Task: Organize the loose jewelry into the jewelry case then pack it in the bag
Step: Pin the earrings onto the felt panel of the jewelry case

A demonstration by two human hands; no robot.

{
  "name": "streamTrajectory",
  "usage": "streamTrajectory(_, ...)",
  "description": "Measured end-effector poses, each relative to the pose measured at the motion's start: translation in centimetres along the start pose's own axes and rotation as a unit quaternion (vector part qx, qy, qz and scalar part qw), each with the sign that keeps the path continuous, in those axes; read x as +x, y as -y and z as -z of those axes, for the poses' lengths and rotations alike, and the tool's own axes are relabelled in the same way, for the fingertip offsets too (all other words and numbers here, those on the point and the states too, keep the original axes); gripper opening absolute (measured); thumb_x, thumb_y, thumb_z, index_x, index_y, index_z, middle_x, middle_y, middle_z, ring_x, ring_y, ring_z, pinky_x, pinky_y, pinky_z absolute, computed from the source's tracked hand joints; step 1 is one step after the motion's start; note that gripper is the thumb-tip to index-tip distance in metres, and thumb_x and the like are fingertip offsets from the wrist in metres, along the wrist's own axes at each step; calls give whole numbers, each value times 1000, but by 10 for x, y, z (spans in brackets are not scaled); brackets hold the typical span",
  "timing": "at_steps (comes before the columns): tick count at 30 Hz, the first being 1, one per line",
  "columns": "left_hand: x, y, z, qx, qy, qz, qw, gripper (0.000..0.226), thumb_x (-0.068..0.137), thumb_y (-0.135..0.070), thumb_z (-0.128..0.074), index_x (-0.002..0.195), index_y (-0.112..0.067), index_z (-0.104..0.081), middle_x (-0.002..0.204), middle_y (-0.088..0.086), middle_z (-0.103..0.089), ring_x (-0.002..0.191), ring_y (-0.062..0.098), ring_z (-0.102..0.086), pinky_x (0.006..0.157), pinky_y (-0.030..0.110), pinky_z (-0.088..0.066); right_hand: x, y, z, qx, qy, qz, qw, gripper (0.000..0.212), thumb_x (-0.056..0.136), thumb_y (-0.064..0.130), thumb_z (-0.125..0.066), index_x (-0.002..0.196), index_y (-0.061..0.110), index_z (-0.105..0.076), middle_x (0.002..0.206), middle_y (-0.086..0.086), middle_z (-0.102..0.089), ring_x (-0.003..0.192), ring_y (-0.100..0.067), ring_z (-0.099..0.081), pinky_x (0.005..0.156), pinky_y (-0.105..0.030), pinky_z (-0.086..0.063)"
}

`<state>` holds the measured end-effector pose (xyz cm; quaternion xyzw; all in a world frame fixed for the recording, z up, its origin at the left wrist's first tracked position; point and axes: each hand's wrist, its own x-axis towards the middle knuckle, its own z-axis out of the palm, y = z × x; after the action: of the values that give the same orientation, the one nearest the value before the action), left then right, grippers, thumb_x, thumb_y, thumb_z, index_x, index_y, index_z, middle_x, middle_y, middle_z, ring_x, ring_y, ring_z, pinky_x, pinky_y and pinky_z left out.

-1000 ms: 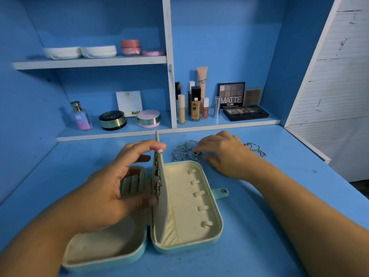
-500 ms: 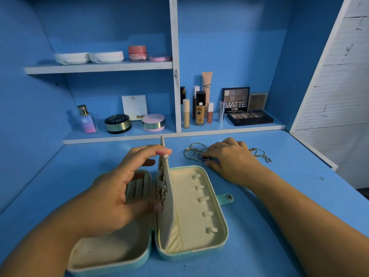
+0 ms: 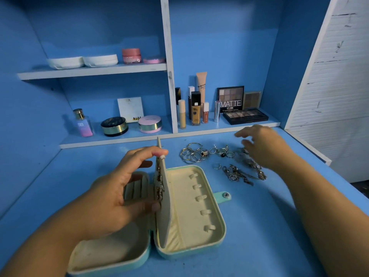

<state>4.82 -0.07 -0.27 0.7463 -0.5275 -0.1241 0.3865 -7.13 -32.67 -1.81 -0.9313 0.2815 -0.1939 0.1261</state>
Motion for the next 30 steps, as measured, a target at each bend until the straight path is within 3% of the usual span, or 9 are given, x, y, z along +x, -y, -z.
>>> streamTrajectory(2,0,1,0,3,2,4,1000,82,66,-46,-77,135,-56,-35,140,-19,-46,131,10,-48,110,49,-37,1,-18,6,20,17,-71,997,31,96,14,-49,123,24,-61,124,-4,-60,99,-24,-57,77,-28,-43)
streamTrajectory(5,-1,1,0,1,1,9,1000,84,66,-43,-79,137,-54,-34,141,-18,-46,131,11,-48,110,50,-36,2,-29,3,-15,90,-106,990,32,95,22,-53,126,19,-59,124,-6,-60,107,-26,-55,84,-30,-42)
streamTrajectory(8,-1,3,1,-1,-2,10,1000,85,67,-32,-79,136,-54,-35,140,-20,-46,132,9,-47,111,48,-35,5,-29,-1,-15,102,-99,990,28,93,29,-59,119,20,-64,116,-6,-61,95,-22,-53,80,-29,-42)
streamTrajectory(13,0,3,0,-14,4,3,1000,84,63,-49,-75,137,-53,-35,141,-18,-46,132,10,-48,110,48,-35,4,-27,-4,26,95,-99,990,5,92,22,-59,93,20,-63,97,-4,-64,84,-20,-53,70,-28,-40)
streamTrajectory(19,1,5,-1,-16,-1,-5,1000,83,63,-49,-79,134,-56,-37,138,-21,-46,131,7,-47,111,45,-36,6,-22,-6,10,107,-84,991,12,98,25,-49,92,17,-56,85,1,-56,79,-18,-51,58,-26,-35)
streamTrajectory(22,1,6,-1,-24,1,-12,1000,87,59,-71,-75,135,-54,-37,137,-20,-47,131,6,-46,110,44,-37,8,-24,-5,131,45,-94,986,14,99,21,-46,90,17,-57,80,3,-61,75,-18,-56,59,-26,-41)
streamTrajectory(26,2,7,-2,-45,0,-17,999,86,58,-73,-74,134,-54,-38,138,-15,-48,131,10,-48,108,46,-40,8,-21,6,352,-40,-110,929,17,99,17,-46,86,15,-57,80,2,-67,71,-12,-62,68,-27,-50)
streamTrajectory(30,3,10,-3,-51,-5,-15,999,87,56,-73,-75,133,-54,-40,137,-18,-48,128,10,-50,108,49,-38,9,-24,13,402,-72,-103,907,19,100,15,-46,83,16,-56,78,0,-66,68,-12,-59,68,-28,-50)
